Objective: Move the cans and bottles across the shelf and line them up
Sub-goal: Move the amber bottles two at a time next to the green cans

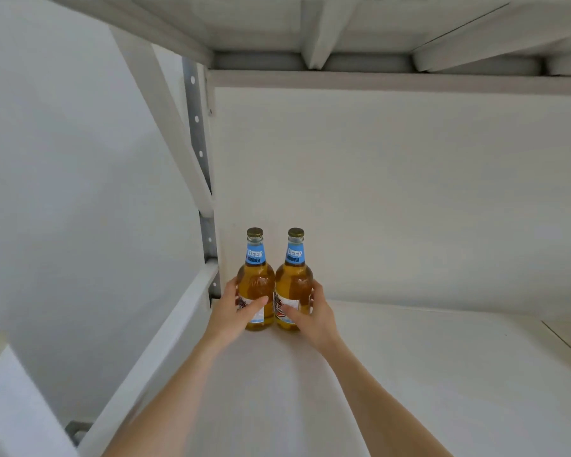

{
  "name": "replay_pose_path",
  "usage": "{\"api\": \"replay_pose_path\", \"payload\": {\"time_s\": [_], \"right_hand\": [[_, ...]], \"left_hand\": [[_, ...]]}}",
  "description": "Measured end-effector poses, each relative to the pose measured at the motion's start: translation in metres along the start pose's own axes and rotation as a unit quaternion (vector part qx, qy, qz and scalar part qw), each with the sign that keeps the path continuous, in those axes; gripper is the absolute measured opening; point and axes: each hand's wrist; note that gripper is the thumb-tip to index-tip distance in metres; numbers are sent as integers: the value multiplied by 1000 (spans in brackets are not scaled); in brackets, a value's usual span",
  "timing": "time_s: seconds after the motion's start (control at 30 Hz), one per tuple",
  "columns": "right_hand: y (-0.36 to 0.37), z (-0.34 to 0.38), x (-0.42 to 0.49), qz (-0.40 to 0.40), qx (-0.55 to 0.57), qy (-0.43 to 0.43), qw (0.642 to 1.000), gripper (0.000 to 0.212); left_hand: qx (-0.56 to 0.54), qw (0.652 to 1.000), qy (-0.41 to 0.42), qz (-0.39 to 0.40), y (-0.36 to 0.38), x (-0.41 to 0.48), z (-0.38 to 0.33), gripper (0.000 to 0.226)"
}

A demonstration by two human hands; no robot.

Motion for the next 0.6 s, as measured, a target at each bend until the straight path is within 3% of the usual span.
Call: {"api": "replay_pose_path", "payload": {"time_s": [0.13, 0.37, 0.5, 0.6], "right_hand": [[4, -2, 8, 15, 80, 21, 996, 77], [-1, 1, 0, -6, 67, 12, 998, 73], [-7, 1, -17, -5, 107, 40, 993, 74], [-14, 2, -33, -6, 154, 62, 986, 70]], "left_hand": [[-79, 996, -27, 21, 3, 7, -1, 77], [-57, 998, -38, 13, 2, -5, -5, 79], [-69, 996, -50, 4, 0, -21, -4, 83], [-111, 991, -77, -8, -1, -37, -5, 74]]}}
Point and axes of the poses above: each hand's wrist, its own x-axis towards the middle knuckle, its own y-axis out of the palm, z = x × y, and after that the axes turned 11 degrees about x, right-handed
